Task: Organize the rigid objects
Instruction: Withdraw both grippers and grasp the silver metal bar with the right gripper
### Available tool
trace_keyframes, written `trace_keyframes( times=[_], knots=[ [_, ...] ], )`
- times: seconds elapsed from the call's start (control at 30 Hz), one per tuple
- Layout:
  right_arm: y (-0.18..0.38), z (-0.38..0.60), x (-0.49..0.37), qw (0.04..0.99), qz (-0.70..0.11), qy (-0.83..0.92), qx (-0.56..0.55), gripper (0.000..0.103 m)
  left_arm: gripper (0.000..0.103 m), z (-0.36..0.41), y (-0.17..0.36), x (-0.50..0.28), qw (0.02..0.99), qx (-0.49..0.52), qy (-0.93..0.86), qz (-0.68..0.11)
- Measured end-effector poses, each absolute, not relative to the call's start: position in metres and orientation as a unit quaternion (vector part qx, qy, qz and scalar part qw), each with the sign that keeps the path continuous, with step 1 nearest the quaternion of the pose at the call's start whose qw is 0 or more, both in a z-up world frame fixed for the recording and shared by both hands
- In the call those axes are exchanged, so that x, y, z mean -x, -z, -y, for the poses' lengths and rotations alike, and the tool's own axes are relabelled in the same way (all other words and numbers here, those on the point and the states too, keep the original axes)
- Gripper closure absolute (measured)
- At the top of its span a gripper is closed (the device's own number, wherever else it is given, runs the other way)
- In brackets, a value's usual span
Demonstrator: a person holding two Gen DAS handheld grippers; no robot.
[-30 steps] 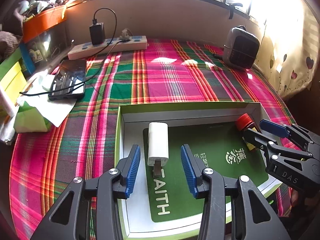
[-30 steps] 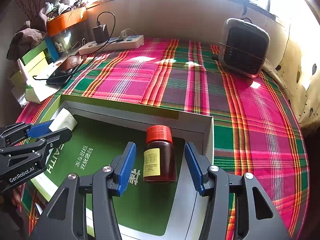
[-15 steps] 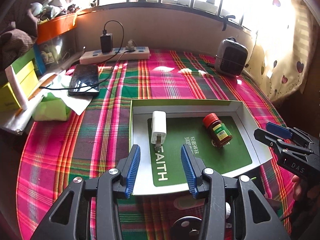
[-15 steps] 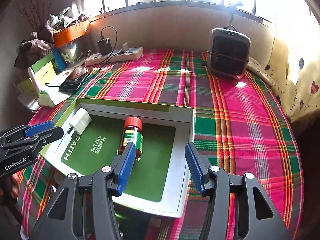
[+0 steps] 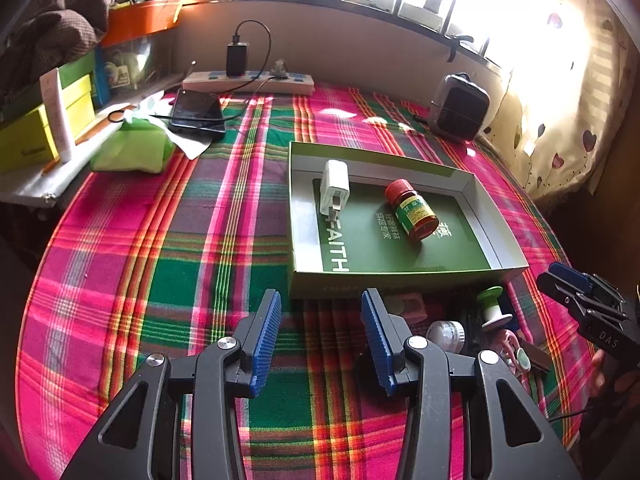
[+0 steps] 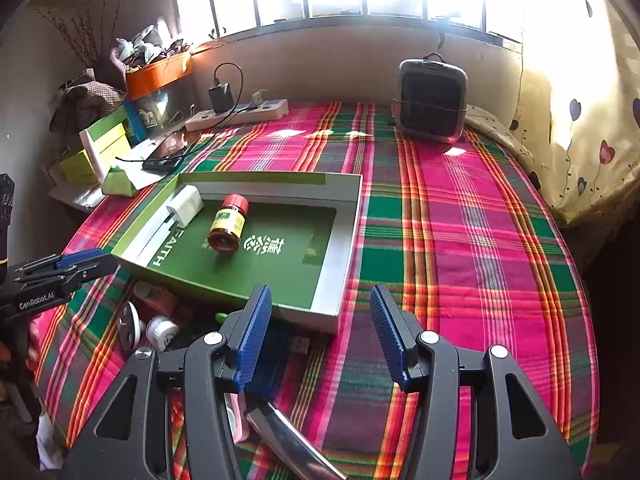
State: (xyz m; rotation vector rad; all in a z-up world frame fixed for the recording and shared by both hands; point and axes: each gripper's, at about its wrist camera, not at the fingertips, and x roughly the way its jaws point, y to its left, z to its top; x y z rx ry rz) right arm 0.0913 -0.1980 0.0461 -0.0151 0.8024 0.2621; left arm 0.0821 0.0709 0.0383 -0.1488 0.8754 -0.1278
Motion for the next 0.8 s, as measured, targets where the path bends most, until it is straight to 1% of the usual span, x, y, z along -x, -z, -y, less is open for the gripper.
trace_keyframes(
  times=[0.47,0.8],
  knots=[
    [-0.016,0.214,-0.043,0.9,-0.408,-0.152,-0.002,0.05,0.062,-0.077,-0.017,-0.062,0.884,0.103,0.074,-0.449],
    [-0.008,0.201,-0.029,0.892,-0.407,-0.193,0.033,0.05,0.061,-0.069,-0.011,-0.058,0.879,0.107,0.092,-0.455]
  ],
)
